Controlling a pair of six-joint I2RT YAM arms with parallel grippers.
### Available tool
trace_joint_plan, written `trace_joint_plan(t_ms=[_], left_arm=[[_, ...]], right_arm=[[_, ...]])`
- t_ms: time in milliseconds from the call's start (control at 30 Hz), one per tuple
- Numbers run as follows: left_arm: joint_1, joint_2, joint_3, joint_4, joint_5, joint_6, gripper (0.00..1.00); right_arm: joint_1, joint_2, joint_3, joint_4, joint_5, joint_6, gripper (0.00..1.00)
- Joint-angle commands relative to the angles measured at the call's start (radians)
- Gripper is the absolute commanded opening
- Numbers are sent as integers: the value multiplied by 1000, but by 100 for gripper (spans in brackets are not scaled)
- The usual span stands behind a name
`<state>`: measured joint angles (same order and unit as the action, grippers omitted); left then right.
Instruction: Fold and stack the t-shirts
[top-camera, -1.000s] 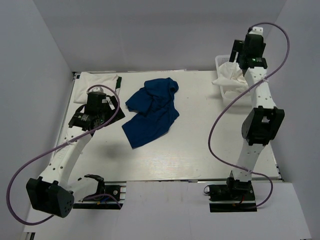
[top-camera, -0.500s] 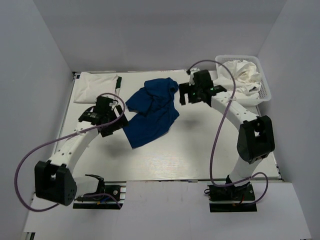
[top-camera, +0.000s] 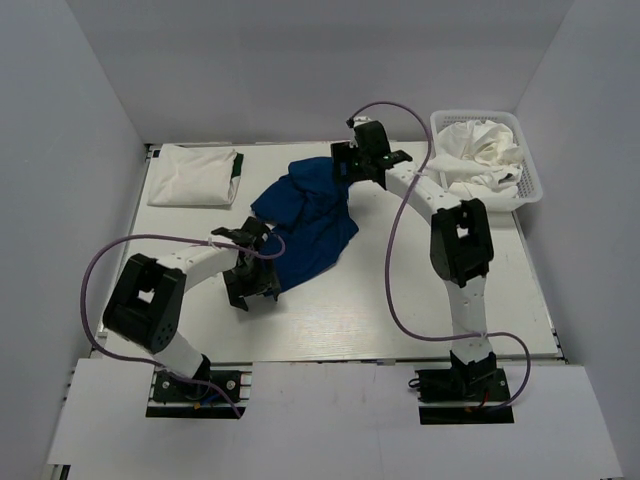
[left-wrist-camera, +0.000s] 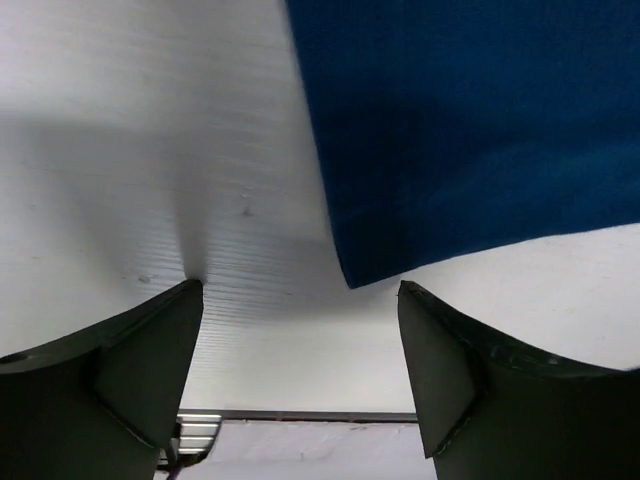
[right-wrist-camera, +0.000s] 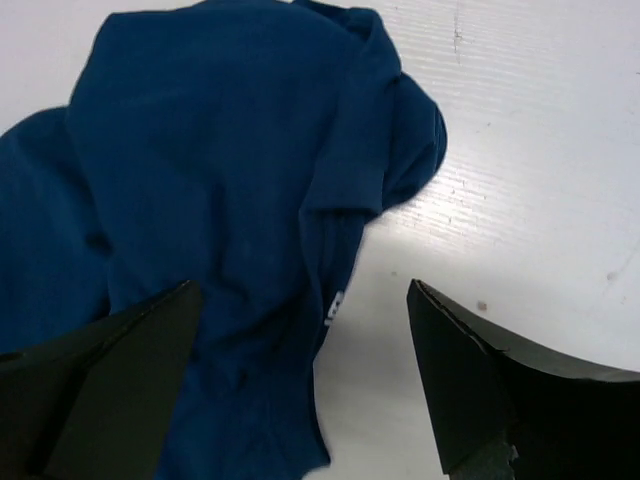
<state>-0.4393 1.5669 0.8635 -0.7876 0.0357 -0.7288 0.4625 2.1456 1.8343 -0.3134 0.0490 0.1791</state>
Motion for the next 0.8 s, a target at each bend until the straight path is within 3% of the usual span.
trace_joint_plan(t_ms=[0, 133, 267, 300, 333, 433, 533, 567, 767], left_arm=[[-38, 77, 41, 30, -48, -31, 83], [-49, 142, 75, 21, -92, -40, 61], [-49, 168, 114, 21, -129, -40, 38], [-49, 177, 127, 21, -129, -40, 16], [-49, 177, 147, 21, -157, -49, 4], [-49, 186, 195, 11, -192, -63, 0], [-49, 153, 238, 34, -223, -63, 0], [-49, 137, 247, 34, -238, -63, 0], [-49, -58, 362, -19, -376, -52, 0]], right_arm=[[10, 88, 94, 31, 55, 39, 89], [10, 205, 161, 105, 127, 53, 88], [7, 316, 312, 63, 178, 68, 81], [8, 327, 334, 65, 178, 77, 76], [8, 333, 332, 77, 186, 82, 62], [8, 297, 267, 135, 247, 105, 42], [1, 244, 192, 201, 301, 108, 28], [-1, 234, 189, 206, 313, 100, 18], [-1, 50, 123, 163, 293, 0, 10]])
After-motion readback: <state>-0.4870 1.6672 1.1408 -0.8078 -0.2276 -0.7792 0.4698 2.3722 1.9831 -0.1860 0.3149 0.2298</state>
